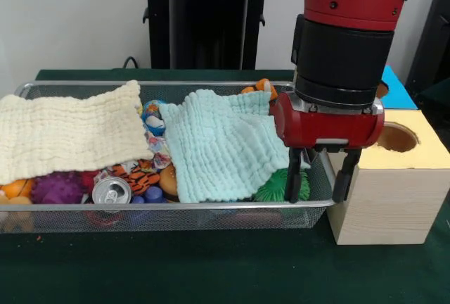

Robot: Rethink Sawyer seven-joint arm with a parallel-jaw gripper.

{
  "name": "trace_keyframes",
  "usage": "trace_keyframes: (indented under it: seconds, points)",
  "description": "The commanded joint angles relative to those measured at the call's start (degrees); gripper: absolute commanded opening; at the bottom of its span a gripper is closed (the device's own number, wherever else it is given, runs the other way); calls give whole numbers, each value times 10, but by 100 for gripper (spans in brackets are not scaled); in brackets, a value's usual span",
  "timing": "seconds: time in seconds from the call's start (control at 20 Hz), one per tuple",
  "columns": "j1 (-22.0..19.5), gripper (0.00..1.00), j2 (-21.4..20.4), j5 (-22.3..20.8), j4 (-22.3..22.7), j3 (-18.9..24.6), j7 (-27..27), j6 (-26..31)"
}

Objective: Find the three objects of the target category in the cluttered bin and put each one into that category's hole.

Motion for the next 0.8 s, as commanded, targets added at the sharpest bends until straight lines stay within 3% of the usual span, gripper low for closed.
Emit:
trace_keyframes:
  seconds: [0.05,0.15,0.2,0.25,0.35,0.45,0.55,0.65,0.75,0.8]
  points:
    - [20,100,3,-56,-45,28,-81,135]
    - [34,100,-56,-59,80,23,-51,63]
    - [50,100,-42,-57,43,24,-41,92]
    - [53,100,-70,-60,100,22,-31,68]
    - [83,100,-46,-58,36,19,-4,119]
    - [92,100,-103,-62,154,12,20,63]
    - [118,100,-89,-57,115,8,40,100]
    - [116,100,-145,-62,247,2,49,24]
    - [112,100,-172,-67,320,2,48,-20]
    - [120,100,-171,-67,319,0,54,-18]
